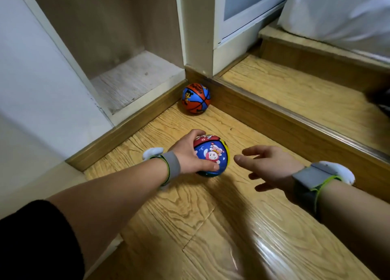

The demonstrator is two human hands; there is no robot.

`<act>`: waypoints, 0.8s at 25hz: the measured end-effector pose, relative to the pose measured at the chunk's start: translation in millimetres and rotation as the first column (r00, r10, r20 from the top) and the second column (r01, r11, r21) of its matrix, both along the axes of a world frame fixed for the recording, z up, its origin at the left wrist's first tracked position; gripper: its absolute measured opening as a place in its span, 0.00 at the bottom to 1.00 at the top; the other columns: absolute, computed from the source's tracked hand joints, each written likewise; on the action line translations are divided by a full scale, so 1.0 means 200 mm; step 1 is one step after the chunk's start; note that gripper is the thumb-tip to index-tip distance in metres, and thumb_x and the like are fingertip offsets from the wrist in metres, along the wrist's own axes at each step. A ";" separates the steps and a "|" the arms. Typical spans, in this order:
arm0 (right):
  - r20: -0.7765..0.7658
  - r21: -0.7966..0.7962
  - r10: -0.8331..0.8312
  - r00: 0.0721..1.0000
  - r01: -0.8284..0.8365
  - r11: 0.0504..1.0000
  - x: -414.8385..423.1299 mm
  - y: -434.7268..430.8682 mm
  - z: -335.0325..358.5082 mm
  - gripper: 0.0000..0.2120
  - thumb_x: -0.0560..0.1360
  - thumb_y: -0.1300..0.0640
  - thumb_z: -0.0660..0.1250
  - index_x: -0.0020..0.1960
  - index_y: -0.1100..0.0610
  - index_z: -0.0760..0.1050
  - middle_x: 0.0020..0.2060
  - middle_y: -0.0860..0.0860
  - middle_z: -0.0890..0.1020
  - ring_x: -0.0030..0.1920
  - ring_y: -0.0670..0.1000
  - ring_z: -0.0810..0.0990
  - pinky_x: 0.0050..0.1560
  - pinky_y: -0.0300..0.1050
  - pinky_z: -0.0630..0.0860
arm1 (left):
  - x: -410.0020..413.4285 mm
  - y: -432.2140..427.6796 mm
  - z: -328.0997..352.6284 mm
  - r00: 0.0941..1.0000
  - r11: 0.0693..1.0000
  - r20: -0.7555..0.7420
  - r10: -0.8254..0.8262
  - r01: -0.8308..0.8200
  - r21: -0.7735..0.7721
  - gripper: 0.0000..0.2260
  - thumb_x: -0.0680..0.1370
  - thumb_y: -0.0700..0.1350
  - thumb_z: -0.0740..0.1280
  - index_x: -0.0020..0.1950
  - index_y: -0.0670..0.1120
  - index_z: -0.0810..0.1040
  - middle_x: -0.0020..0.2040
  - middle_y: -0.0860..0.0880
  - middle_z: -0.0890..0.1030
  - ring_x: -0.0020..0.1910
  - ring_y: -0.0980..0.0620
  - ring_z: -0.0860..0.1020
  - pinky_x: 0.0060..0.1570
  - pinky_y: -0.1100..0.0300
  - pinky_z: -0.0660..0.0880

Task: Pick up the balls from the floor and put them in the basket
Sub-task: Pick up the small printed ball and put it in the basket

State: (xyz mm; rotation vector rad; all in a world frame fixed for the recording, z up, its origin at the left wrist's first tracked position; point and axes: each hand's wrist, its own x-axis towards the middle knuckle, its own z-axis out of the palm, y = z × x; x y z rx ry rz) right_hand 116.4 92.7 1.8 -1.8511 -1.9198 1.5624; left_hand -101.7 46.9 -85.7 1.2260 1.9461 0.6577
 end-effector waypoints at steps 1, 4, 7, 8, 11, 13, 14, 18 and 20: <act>-0.024 -0.004 -0.015 1.000 0.015 1.000 0.03 0.02 0.00 0.30 0.72 0.41 0.76 0.71 0.48 0.75 0.62 0.54 0.81 0.55 0.55 0.82 0.48 0.56 0.86 | 0.08 0.01 0.06 0.999 0.999 0.039 -0.010 0.009 0.032 0.48 0.53 0.60 0.84 0.69 0.59 0.67 0.61 0.55 0.78 0.54 0.57 0.81 0.55 0.57 0.82; -0.123 -0.059 -0.078 0.989 0.072 0.996 0.19 0.11 0.07 0.46 0.65 0.38 0.80 0.78 0.45 0.66 0.72 0.53 0.73 0.62 0.55 0.75 0.55 0.59 0.80 | 0.32 0.06 0.24 0.992 0.989 0.109 -0.059 0.044 0.138 0.50 0.51 0.60 0.85 0.69 0.58 0.68 0.62 0.56 0.77 0.56 0.57 0.81 0.56 0.57 0.82; -0.265 -0.172 -0.138 0.954 0.094 0.981 0.39 0.22 0.15 0.56 0.57 0.39 0.85 0.79 0.46 0.63 0.72 0.52 0.75 0.70 0.59 0.73 0.62 0.66 0.76 | 0.52 0.14 0.41 0.987 0.976 0.109 -0.117 0.094 0.196 0.58 0.52 0.60 0.86 0.76 0.58 0.61 0.69 0.54 0.73 0.63 0.55 0.78 0.63 0.55 0.79; -0.324 -0.203 -0.155 0.933 0.092 0.975 0.43 0.25 0.17 0.57 0.55 0.39 0.86 0.78 0.46 0.64 0.69 0.52 0.77 0.69 0.58 0.76 0.62 0.67 0.77 | 0.56 0.16 0.46 0.987 0.973 0.086 -0.135 0.116 0.199 0.61 0.51 0.61 0.86 0.78 0.60 0.57 0.72 0.53 0.70 0.67 0.54 0.76 0.65 0.53 0.77; -0.531 -0.187 -0.252 0.809 0.178 0.966 0.61 0.35 0.33 0.50 0.55 0.42 0.86 0.73 0.49 0.71 0.60 0.54 0.86 0.57 0.58 0.86 0.56 0.61 0.82 | 0.78 0.26 0.64 0.972 0.944 0.093 -0.216 0.184 0.274 0.60 0.53 0.53 0.84 0.78 0.65 0.54 0.73 0.52 0.70 0.68 0.52 0.76 0.64 0.49 0.77; -0.639 -0.179 -0.325 0.697 0.276 0.944 0.66 0.38 0.44 0.44 0.58 0.45 0.85 0.70 0.53 0.74 0.57 0.57 0.87 0.52 0.59 0.88 0.47 0.57 0.85 | 0.87 0.31 0.74 0.972 0.937 0.143 -0.189 0.135 0.322 0.52 0.58 0.48 0.78 0.77 0.65 0.57 0.70 0.53 0.75 0.64 0.53 0.79 0.62 0.46 0.79; -0.665 -0.145 -0.341 0.665 0.333 0.932 0.71 0.39 0.52 0.41 0.60 0.47 0.85 0.69 0.54 0.75 0.56 0.57 0.87 0.52 0.59 0.88 0.43 0.55 0.85 | 0.93 0.34 0.83 0.977 0.935 0.138 -0.165 0.110 0.338 0.48 0.61 0.46 0.77 0.76 0.63 0.60 0.67 0.54 0.77 0.60 0.54 0.81 0.61 0.46 0.79; -0.726 0.074 -0.278 0.629 0.474 0.877 0.92 0.40 0.89 0.37 0.61 0.49 0.86 0.66 0.53 0.76 0.56 0.54 0.86 0.51 0.55 0.88 0.47 0.54 0.87 | 1.15 0.40 1.16 0.983 0.915 0.039 -0.178 0.151 0.375 0.25 0.76 0.41 0.73 0.69 0.55 0.70 0.49 0.54 0.82 0.43 0.55 0.83 0.48 0.53 0.82; -0.694 0.270 -0.187 0.696 0.491 0.828 1.02 0.39 1.06 0.36 0.61 0.49 0.86 0.65 0.53 0.76 0.53 0.50 0.86 0.50 0.50 0.88 0.50 0.49 0.86 | 1.26 0.43 1.28 0.978 0.902 0.012 -0.209 0.188 0.389 0.15 0.78 0.44 0.71 0.63 0.55 0.74 0.50 0.55 0.82 0.47 0.54 0.82 0.51 0.49 0.81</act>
